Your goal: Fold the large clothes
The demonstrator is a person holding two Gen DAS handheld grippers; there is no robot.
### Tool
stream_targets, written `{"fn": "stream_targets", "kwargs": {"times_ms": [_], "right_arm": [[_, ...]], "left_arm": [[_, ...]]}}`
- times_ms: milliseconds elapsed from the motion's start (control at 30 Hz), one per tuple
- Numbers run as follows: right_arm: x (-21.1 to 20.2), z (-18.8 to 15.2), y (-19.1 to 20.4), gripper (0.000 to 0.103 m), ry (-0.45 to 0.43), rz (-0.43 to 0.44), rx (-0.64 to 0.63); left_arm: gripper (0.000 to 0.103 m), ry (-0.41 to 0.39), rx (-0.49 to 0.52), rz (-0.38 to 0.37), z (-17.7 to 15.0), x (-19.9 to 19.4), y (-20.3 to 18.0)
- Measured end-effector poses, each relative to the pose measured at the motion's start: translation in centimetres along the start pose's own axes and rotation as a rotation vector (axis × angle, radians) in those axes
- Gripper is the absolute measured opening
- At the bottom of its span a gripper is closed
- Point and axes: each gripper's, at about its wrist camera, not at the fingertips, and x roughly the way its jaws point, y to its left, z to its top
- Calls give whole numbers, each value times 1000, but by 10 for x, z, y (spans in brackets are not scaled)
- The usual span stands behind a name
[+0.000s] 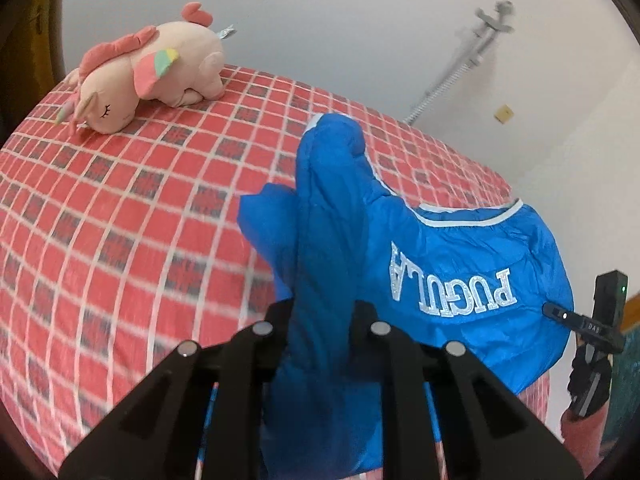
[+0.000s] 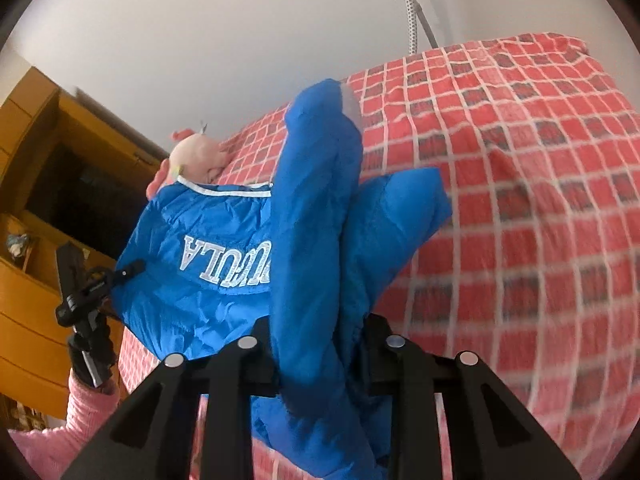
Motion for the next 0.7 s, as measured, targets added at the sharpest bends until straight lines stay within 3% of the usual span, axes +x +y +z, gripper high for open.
{"fn": "stream_targets", "kwargs": {"times_ms": [333, 700], "right_arm": [[-49, -102, -1, 26, 39, -36, 73], [-12, -156, -40, 29, 116, -165, 154]], "left_arm": [[14, 71, 18, -21, -95, -39, -9], [21, 174, -31, 61, -166, 7, 27]]}}
